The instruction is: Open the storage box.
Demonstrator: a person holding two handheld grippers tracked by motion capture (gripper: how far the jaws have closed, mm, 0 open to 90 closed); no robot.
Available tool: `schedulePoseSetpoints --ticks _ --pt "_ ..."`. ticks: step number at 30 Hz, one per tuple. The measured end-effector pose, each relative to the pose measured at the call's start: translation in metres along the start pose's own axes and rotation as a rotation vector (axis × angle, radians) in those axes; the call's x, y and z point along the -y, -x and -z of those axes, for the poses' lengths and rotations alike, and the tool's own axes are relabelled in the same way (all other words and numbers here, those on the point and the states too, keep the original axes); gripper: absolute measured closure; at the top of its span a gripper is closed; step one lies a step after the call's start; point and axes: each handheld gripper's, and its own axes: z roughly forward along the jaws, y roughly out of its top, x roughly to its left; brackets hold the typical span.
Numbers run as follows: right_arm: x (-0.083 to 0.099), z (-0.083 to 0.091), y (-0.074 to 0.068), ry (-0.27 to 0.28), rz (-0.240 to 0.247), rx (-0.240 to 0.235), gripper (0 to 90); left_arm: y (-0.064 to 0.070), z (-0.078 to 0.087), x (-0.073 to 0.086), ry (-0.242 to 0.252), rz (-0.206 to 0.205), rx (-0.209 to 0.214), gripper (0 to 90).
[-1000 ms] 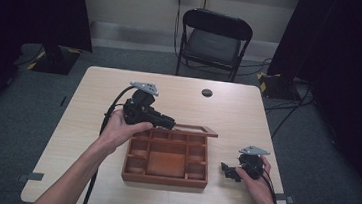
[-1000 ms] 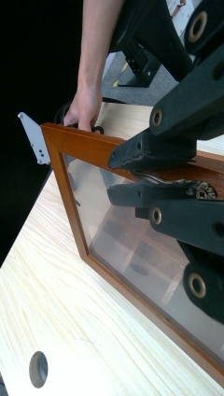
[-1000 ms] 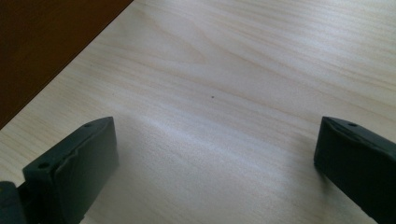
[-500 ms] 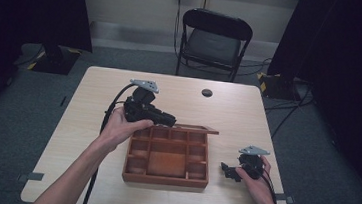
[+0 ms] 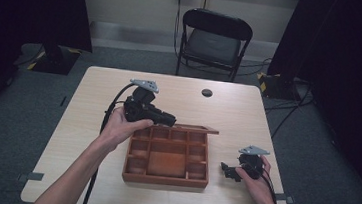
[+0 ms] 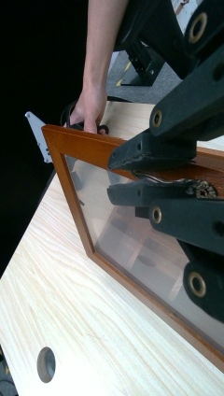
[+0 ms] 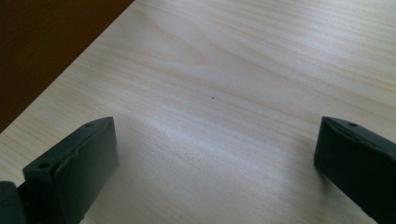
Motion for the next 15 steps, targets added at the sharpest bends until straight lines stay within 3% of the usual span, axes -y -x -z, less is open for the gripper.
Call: schedulePoseSetpoints --ticks 15 --pt "0.0 0.0 0.0 0.0 0.0 0.0 0.0 0.0004 -0.0001 0.0 0.0 -0.004 -0.002 81.6"
